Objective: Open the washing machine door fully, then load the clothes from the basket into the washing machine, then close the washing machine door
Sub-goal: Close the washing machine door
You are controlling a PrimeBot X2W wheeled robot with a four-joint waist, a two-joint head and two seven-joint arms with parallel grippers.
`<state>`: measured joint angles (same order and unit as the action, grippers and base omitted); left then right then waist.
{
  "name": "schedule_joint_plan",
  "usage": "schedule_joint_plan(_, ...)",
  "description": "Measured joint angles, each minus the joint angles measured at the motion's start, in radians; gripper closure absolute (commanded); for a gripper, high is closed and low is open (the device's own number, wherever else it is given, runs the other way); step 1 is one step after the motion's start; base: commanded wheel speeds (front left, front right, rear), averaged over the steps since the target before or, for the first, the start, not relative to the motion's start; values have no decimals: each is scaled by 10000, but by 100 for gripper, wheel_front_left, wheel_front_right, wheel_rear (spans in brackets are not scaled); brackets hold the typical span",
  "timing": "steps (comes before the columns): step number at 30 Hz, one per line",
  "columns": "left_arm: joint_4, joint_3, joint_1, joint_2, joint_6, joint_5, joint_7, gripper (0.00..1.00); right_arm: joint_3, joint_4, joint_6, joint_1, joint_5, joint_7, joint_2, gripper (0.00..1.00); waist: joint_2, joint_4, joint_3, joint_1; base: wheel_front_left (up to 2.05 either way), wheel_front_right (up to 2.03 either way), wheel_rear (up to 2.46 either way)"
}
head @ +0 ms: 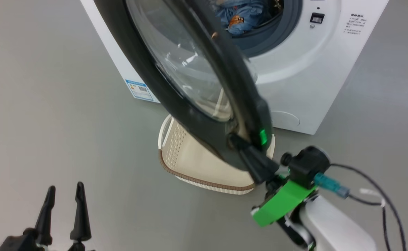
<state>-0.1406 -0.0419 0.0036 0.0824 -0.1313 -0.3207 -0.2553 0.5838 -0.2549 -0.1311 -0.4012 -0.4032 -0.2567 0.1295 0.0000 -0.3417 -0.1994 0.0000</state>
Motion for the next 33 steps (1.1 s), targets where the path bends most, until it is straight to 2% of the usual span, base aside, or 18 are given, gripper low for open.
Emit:
schedule_joint_plan(10,180,109,-473,-119,0,61,0,0,-1283,-194,0,-929,265,0,399,100,0,-106,-625,1,0,0,0)
schedule_joint_plan(33,422,671,-1544,-428,0,17,-2,0,-2995,-869,0,-3285,681,-2,1559,100,0,-840,-2186,1,0,0,0)
